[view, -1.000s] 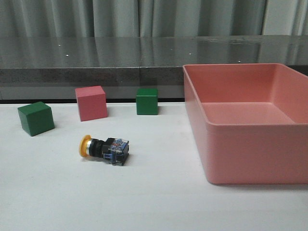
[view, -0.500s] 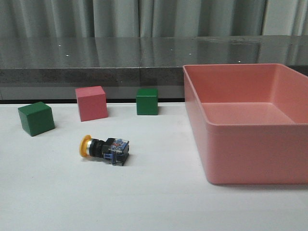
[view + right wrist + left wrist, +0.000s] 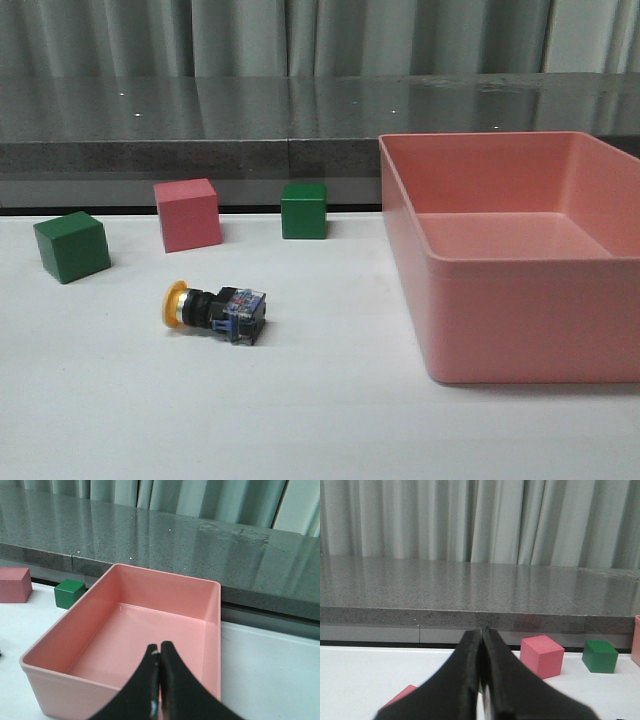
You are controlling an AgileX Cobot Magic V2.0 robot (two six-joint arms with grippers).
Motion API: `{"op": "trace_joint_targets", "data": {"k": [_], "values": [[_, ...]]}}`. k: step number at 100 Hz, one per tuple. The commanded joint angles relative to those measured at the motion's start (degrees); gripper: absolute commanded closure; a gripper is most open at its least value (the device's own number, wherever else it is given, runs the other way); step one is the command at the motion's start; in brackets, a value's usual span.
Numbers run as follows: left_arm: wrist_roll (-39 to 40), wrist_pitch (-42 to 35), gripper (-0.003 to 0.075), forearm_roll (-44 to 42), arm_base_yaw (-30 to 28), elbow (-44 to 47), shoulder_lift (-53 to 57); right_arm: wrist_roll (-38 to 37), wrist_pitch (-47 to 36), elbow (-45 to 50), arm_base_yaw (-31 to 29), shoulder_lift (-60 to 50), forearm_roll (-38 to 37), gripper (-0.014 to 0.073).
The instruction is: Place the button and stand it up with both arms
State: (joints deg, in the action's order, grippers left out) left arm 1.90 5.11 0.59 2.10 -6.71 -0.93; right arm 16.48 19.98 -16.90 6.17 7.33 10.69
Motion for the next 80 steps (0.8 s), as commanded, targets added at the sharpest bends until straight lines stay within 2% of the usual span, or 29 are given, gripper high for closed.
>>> {"op": "trace_joint_targets", "data": {"k": [1,16,23,34,55,60,67,77,80], "values": [[0.65,4.94,0.0740,1.38,0.04,-10.21,-5.31,-0.10,-5.02,-1.60,-0.29,0.59,0.51,0.0670],[-1.37,16.76,0.0740,1.53,0.04,-26.35,-22.19,-0.10,-5.08,-1.60,-0.29,0.59,0.51,0.0670],[-6.04,19.25,0.0739,3.36,0.04,-32.76,-30.52,-0.10,-5.08,-1.60,-0.29,0.59,0.51,0.0670],[-22.04,21.28,0.0739,11.19,0.04,-40.17,-41.49,-0.10,-5.08,-1.60,-0.29,0.59,0.51,0.0670],[-58.32,22.15,0.0722,38.14,3.46,-45.99,-58.58,-0.10,-5.37,-1.60,-0.29,0.59,0.51,0.0670],[-65.23,23.62,0.0670,42.74,4.67,-46.83,-61.95,-0.10,-5.61,-1.60,-0.29,0.59,0.51,0.0670],[-72.60,25.85,0.0526,46.75,6.20,-47.68,-66.20,-0.10,-5.75,-1.60,-0.29,0.59,0.51,0.0670],[-78.18,26.53,0.0200,50.94,7.97,-48.12,-71.27,-0.10,-5.75,-1.60,-0.29,0.59,0.51,0.0670],[-78.57,25.68,0.0127,52.37,8.28,-48.12,-72.39,-0.10,-5.75,-1.60,-0.29,0.59,0.51,0.0670]]}}
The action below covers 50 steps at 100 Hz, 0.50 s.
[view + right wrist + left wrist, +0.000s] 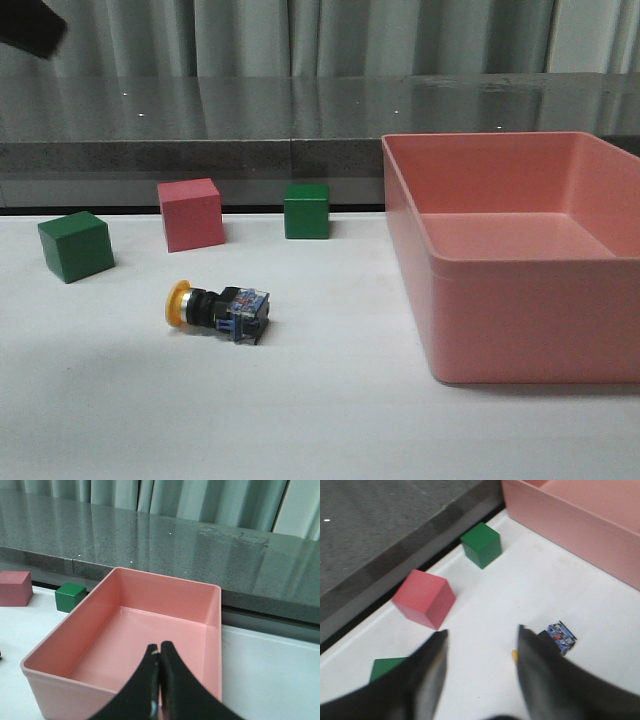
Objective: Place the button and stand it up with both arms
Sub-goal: 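Lower the left gripper over the lying button and grasp its body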
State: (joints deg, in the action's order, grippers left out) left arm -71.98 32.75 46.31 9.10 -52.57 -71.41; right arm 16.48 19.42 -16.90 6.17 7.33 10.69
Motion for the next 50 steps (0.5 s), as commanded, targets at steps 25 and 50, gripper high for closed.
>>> {"op": "trace_joint_targets", "data": {"k": [25,50], "values": [[-6.79,0.53,0.0039,15.26,1.68,-2.30,-10.32,-0.10,-5.20,-1.60,-0.29,0.59,0.51,0.0670],[-36.93,20.67,0.0083,26.43,-1.42,-5.59,-20.08,-0.10,-5.02,-1.60,-0.29,0.59,0.51,0.0670]]}}
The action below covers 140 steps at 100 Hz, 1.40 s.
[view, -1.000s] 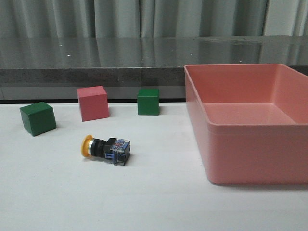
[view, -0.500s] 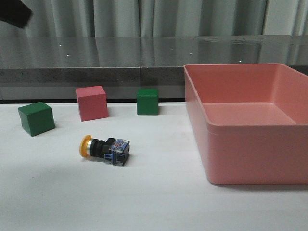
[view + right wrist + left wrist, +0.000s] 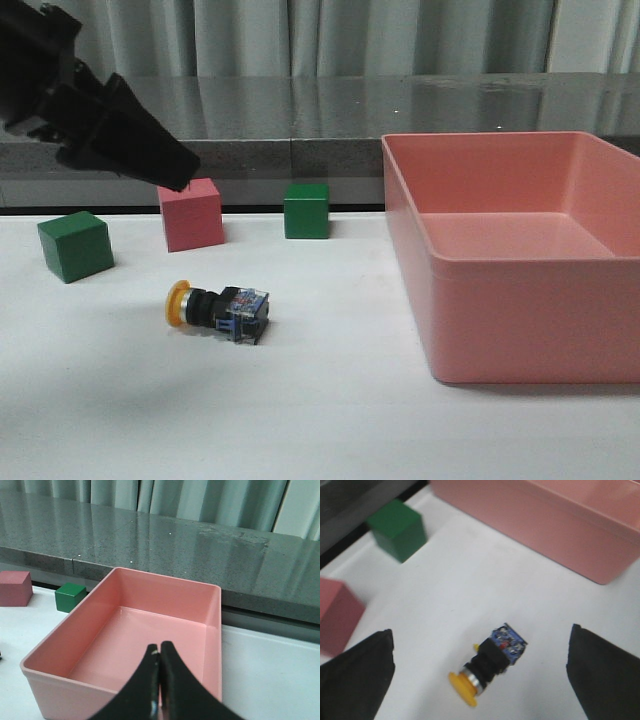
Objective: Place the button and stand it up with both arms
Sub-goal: 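Lower the left gripper over the lying button and grasp its body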
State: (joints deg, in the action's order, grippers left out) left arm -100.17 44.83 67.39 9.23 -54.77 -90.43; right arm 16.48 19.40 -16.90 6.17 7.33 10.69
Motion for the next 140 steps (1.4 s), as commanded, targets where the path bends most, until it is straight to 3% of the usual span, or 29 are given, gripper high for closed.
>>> {"op": "trace_joint_targets", "data": {"k": [1,22,63,86,113,140], "values": [[-9.88,10.14,0.0083,5.35,-1.92,-3.61,-1.78,-0.10,-5.01,-1.60,-0.29,0.59,0.51,0.0670],[-17.12,28.51,0.0083,4.82,-6.75,-11.48,-13.74,-0.10,-4.84,-1.60,-0.29,0.59,0.51,0.0670],[-16.40,27.70,0.0083,7.04,-6.88,-14.22,-18.88,-0.10,-4.84,-1.60,-0.29,0.59,0.51,0.0670],[-18.07,25.33,0.0085,0.00,-6.77,-13.97,-18.97,-0.10,-4.84,-1.60,-0.29,0.59,0.51,0.0670],[-21.99,23.42,0.0172,-2.29,-4.80,-13.96,-21.75,-0.10,-4.84,-1.60,-0.29,0.59,0.51,0.0670],[-24.00,20.92,0.0175,-2.29,-4.16,-13.96,-26.90,-0.10,-4.84,-1.60,-0.29,0.59,0.51,0.0670]]}}
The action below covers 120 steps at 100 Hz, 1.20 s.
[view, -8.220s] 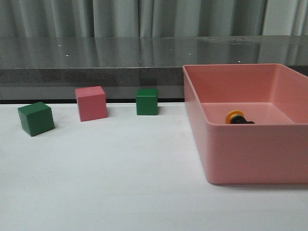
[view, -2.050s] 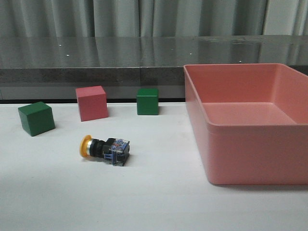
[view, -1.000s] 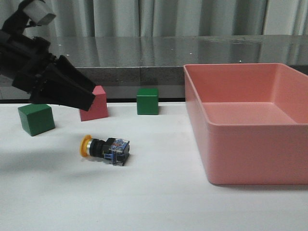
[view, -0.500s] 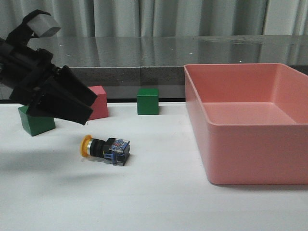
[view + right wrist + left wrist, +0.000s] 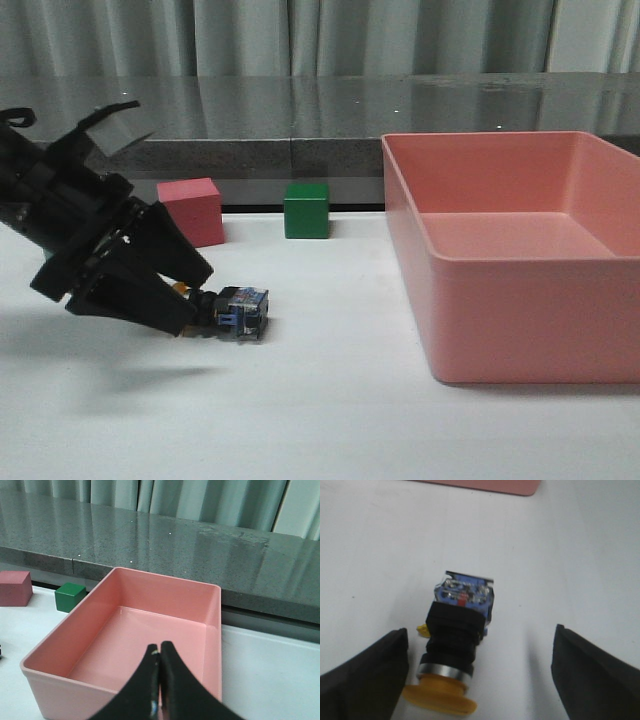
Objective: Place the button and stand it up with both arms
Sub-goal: 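Lower the left gripper over the lying button and grasp its body, then lift the button with the left gripper and rotate it cap upward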
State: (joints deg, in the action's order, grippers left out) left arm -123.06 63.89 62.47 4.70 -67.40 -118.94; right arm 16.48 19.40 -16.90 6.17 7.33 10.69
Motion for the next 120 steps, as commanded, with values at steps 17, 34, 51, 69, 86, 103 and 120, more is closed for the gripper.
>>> {"op": "trace_joint_targets", "data": {"k": [17,34,51,69,86,103,120], "values": [[-1.11,0.53,0.0176,2.63,0.37,-1.33,-0.18,-0.10,-4.58,-1.60,-0.29,0.59,0.51,0.0670],[-1.11,-1.05,0.0294,2.63,0.37,-1.33,-0.73,-0.10,-4.58,-1.60,-0.29,0.59,0.51,0.0670],[-0.85,-0.39,0.0664,1.65,0.37,-1.33,-0.83,-0.10,-4.64,-1.60,-0.29,0.59,0.51,0.0670],[2.90,3.42,0.0740,-3.28,0.37,-3.53,1.85,-0.10,-4.64,-1.60,-0.29,0.59,0.51,0.0670],[15.93,-0.01,0.0740,-17.04,2.04,-9.11,10.19,-0.10,-4.64,-1.60,-0.29,0.59,0.51,0.0670],[32.58,-5.16,0.0740,-37.87,8.17,-15.65,17.10,-0.10,-4.95,-1.60,-0.29,0.59,0.51,0.0670],[47.77,-4.50,0.0740,-61.62,18.13,-18.60,18.38,-0.10,-5.24,-1.60,-0.29,0.59,0.51,0.0670]]}}
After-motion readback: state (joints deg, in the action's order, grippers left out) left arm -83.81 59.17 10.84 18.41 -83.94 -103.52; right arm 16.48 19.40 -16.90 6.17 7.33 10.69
